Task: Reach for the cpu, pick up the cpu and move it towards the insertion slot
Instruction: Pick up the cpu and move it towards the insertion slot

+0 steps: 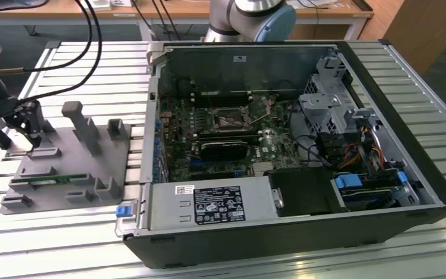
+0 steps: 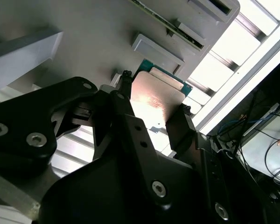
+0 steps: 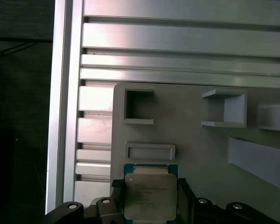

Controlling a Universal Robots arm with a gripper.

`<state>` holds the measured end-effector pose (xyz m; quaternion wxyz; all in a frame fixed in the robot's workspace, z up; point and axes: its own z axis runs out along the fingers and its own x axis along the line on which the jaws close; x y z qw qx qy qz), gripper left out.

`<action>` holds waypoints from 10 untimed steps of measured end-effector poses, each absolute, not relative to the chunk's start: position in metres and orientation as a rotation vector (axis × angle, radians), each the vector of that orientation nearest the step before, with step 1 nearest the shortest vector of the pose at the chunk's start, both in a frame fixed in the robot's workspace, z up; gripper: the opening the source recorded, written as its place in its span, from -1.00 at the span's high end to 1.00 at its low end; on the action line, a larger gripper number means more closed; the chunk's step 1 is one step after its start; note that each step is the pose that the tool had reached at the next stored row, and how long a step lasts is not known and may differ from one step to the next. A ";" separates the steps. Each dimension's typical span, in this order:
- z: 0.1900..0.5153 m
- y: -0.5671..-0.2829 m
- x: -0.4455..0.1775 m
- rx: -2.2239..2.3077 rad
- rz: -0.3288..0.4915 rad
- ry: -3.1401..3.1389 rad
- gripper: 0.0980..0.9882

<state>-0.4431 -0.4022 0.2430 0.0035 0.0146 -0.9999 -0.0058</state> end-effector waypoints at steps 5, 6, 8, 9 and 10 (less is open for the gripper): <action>0.246 -0.402 -0.443 0.046 -0.018 -3.134 0.00; 0.247 -0.402 -0.443 0.046 -0.018 -3.134 0.00; 0.248 -0.402 -0.443 0.046 -0.018 -3.134 0.00; 0.249 -0.402 -0.443 0.046 -0.018 -3.134 0.00; 0.249 -0.402 -0.443 0.046 -0.018 -3.134 0.00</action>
